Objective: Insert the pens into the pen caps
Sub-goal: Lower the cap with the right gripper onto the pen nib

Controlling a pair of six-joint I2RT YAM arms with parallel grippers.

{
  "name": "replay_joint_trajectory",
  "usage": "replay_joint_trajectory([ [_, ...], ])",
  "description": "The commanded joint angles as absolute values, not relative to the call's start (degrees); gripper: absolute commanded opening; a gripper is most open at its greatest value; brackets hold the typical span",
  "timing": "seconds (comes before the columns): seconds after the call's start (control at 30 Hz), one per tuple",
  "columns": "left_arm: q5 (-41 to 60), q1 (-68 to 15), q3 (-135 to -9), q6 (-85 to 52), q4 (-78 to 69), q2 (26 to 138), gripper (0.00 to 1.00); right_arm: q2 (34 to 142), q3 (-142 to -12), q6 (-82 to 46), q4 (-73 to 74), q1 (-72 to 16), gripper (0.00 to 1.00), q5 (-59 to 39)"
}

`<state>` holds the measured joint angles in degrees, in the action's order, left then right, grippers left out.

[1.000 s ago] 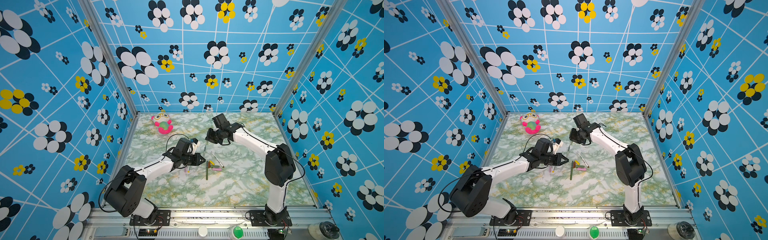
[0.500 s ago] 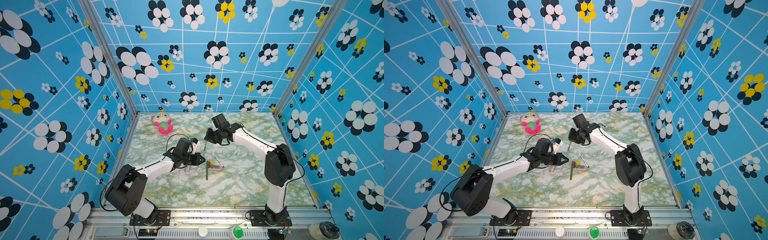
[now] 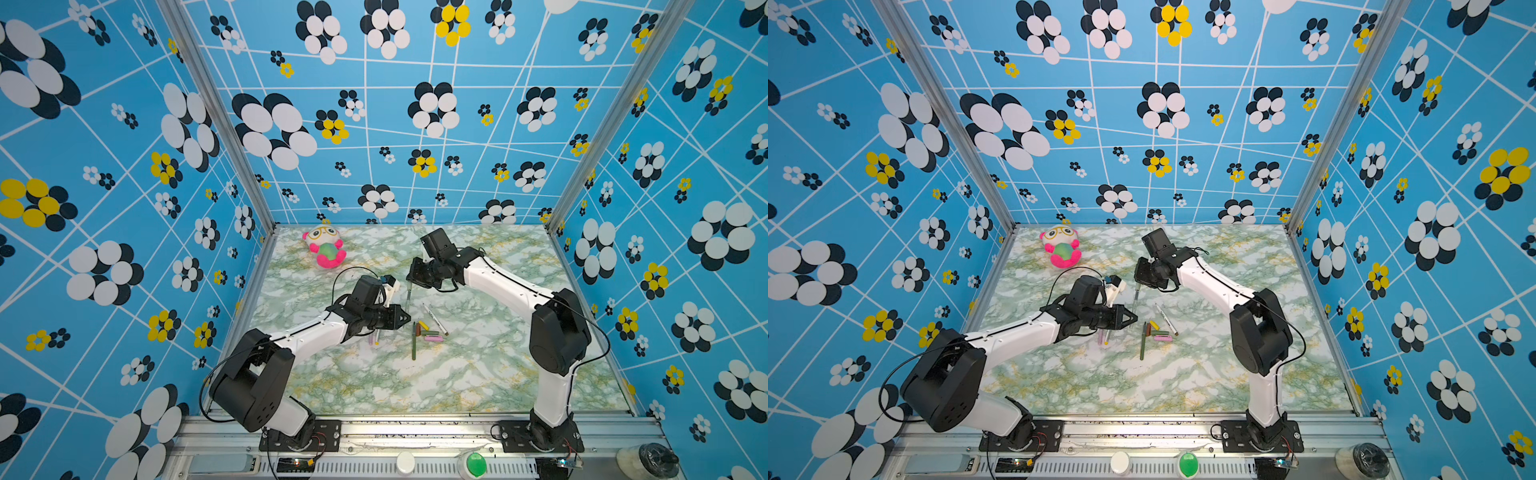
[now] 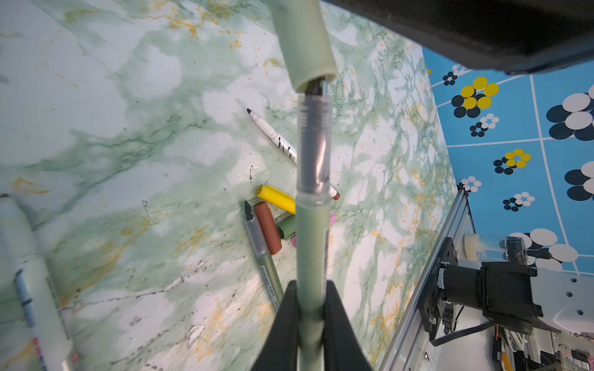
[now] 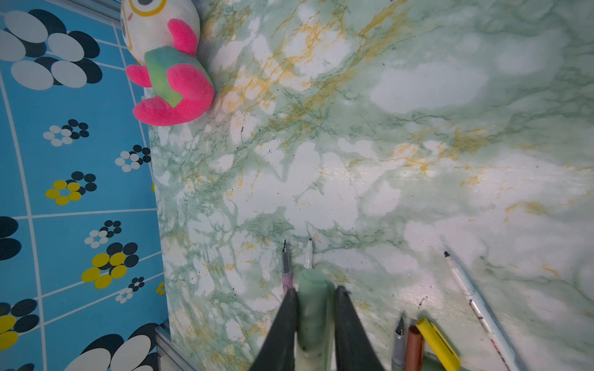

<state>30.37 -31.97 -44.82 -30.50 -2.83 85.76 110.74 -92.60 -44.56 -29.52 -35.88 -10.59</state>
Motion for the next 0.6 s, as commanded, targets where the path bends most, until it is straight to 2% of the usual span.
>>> replay_joint_trajectory([
  [0.0,29.65,-32.27,-44.21,-30.71,-3.25,84.65,0.0,108.38,-92.11,-42.82,-29.81,-36.79,0.21,-9.26],
  [0.57,27.9,-32.16,-43.99,-31.65,-4.72,82.13,0.0,103.19,-84.3,-40.94,-21.04,-38.9,0.21,-6.06],
])
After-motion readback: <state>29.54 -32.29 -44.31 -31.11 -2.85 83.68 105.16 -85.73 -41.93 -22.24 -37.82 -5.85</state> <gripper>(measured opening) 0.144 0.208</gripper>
